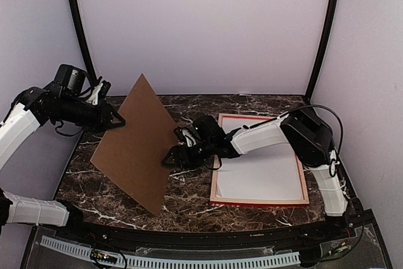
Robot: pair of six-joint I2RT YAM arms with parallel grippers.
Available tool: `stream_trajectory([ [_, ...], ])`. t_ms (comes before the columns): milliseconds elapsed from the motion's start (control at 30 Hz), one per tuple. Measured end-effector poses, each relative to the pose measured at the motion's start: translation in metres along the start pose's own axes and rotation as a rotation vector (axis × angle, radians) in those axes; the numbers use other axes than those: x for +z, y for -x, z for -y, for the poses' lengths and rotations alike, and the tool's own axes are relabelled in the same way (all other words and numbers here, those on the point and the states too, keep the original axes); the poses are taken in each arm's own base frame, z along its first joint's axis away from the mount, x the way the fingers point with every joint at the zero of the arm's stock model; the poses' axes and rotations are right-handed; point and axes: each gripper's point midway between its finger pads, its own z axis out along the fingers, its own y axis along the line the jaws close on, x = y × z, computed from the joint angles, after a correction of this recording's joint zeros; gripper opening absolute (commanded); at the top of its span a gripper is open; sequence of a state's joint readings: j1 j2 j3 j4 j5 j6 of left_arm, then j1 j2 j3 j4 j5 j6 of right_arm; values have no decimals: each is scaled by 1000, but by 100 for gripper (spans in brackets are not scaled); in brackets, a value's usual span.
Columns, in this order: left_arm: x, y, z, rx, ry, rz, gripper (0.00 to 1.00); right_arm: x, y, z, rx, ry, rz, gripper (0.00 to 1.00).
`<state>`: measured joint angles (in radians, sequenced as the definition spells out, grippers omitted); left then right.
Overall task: Put the photo into the frame
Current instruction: Turn over the backboard.
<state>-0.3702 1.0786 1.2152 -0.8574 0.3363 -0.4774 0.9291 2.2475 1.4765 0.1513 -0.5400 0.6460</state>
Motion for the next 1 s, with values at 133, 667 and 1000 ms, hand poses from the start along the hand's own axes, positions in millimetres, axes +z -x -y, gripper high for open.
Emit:
stream_trajectory([
  [133, 5, -1, 16, -4, -83, -5, 44, 3, 0, -5, 16, 42, 1, 98],
  [667, 17, 2, 84, 64, -360, -40, 51, -24, -6, 3, 91, 139, 17, 98],
  [1000, 34, 5, 107, 110, -348, -67, 51, -55, 2, -1, 89, 135, 54, 98],
])
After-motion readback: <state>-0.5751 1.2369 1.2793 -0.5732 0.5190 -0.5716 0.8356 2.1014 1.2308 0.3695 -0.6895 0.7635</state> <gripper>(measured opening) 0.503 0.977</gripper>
